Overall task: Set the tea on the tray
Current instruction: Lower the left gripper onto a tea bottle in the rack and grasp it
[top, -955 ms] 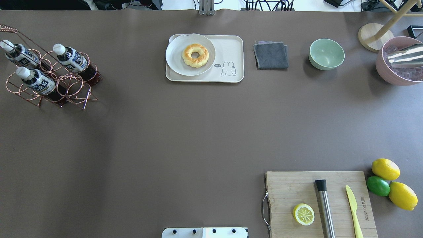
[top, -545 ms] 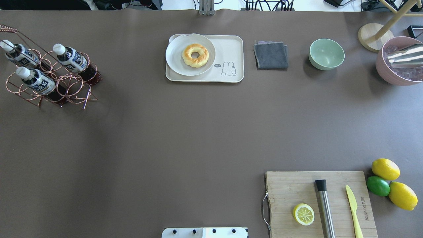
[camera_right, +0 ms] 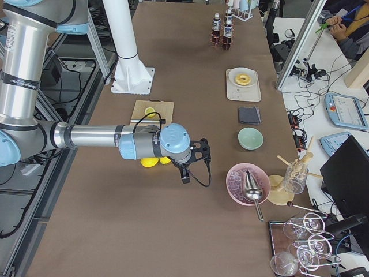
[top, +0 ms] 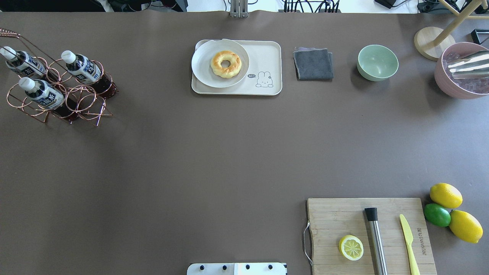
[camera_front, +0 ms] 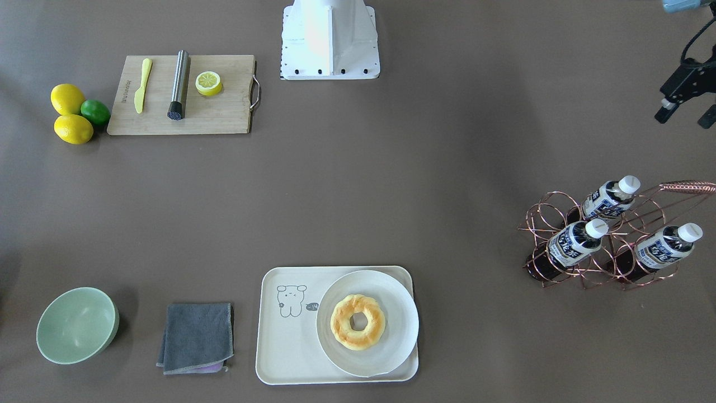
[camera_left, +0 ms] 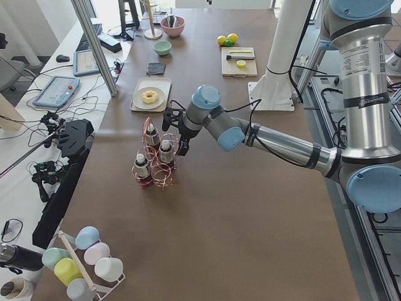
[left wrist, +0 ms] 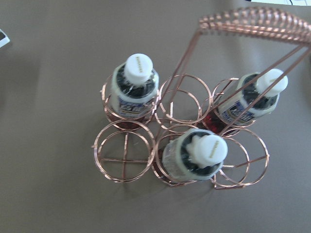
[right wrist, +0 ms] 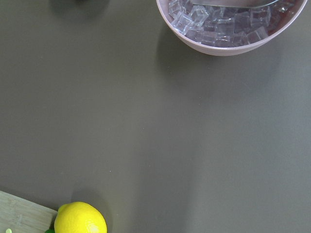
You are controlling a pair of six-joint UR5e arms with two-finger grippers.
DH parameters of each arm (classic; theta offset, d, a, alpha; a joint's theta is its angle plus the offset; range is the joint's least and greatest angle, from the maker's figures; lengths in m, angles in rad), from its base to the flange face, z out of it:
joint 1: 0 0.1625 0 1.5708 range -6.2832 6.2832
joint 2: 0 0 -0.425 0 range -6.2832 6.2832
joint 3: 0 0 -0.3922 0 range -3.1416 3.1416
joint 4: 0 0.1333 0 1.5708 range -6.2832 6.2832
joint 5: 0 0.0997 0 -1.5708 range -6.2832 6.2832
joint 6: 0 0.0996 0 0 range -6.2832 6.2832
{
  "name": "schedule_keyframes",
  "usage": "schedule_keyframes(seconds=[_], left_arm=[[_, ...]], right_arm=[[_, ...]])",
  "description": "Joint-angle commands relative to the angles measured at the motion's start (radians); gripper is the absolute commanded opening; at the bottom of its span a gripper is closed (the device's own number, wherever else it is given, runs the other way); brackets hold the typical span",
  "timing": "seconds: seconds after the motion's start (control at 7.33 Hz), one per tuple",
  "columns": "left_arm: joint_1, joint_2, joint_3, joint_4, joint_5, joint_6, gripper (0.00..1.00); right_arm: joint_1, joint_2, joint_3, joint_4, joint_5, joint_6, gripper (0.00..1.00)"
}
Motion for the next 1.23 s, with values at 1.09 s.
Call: schedule_keyframes(seconds=[1.09], left_arm=[[0.143,-0.198,0.176,0.003,0.167,0.049,0.88]], right_arm=[[-0.001,-0.003,-0.029,0.032,0.047,0.002,1.0]])
